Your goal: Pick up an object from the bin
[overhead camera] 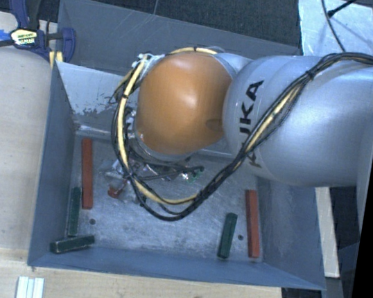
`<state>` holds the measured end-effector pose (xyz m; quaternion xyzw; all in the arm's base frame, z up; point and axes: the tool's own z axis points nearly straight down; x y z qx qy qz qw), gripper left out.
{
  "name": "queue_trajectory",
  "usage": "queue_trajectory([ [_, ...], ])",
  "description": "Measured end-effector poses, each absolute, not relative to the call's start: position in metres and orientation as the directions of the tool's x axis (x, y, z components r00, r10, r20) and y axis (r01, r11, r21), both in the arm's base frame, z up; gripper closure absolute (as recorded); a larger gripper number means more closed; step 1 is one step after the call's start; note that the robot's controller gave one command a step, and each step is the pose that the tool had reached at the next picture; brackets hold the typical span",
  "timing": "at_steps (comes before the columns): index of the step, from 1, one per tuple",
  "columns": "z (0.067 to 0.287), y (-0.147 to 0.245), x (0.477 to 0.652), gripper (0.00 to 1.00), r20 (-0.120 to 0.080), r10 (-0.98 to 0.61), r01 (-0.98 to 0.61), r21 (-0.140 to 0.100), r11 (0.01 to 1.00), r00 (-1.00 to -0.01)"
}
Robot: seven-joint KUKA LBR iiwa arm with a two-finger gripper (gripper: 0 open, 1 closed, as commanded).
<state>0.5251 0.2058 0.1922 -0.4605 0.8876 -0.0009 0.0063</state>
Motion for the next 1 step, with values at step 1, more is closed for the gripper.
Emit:
queue_trajectory([
  [1,0.2683,0.2014,0.4985,1.00,-0.010,-0.817,-0.817,-0.006,0.576,-0.576],
])
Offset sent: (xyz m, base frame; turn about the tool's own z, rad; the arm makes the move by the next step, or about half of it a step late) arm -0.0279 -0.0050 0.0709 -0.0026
